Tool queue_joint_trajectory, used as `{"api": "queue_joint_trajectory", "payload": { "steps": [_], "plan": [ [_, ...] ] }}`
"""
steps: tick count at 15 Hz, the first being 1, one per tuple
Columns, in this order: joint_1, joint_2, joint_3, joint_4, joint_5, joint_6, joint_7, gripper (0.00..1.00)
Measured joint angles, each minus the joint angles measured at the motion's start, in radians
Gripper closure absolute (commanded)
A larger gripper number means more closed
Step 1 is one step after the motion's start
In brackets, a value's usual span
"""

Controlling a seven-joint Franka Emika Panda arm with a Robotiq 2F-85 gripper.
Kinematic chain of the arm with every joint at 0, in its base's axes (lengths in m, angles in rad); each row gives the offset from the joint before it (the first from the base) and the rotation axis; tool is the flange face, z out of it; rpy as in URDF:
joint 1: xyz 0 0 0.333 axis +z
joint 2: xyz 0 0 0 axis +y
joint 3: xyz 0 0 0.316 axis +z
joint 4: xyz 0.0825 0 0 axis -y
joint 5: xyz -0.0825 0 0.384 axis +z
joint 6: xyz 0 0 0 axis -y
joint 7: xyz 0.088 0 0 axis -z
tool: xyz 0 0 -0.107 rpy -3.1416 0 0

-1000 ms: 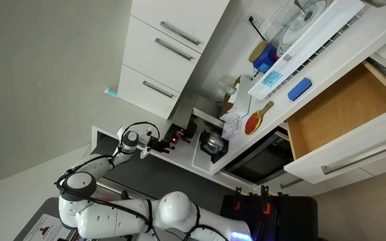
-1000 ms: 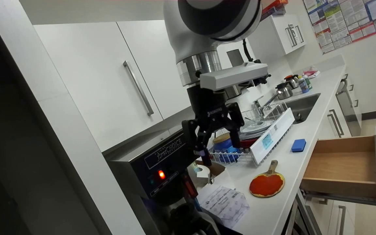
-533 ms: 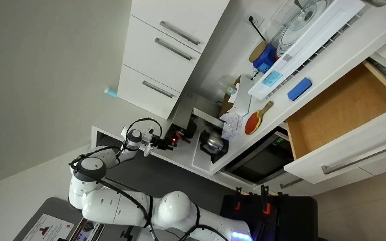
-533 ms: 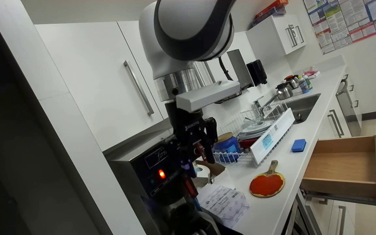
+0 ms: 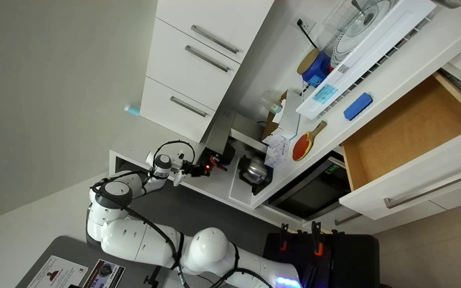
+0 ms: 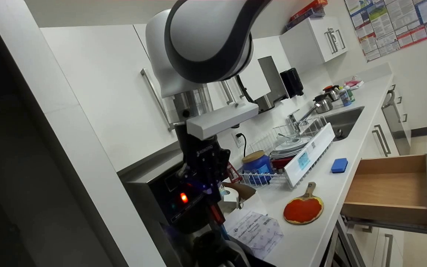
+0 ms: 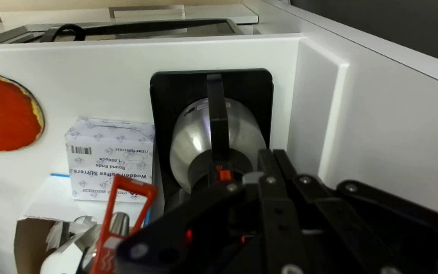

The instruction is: Turn off the coffeemaker

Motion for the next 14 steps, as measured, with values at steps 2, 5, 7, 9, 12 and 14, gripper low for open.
{"api": "queue_joint_trajectory", "payload": {
  "steps": [2,5,7,9,12,14],
  "plan": [
    [0.001,0.0,-0.004,0.0,0.0,0.0,0.0,0.99],
    [0.003,0.001,-0.006,0.0,0.0,0.001,0.0,1.0],
    [0.007,0.002,-0.006,0.0,-0.005,0.024,0.001,1.0],
    [0.016,0.002,-0.005,0.0,-0.009,0.057,0.004,1.0],
    [0.036,-0.002,0.004,0.0,-0.042,0.078,0.041,1.0],
    [0.043,-0.004,0.019,0.0,-0.088,0.08,0.091,1.0]
  ]
}}
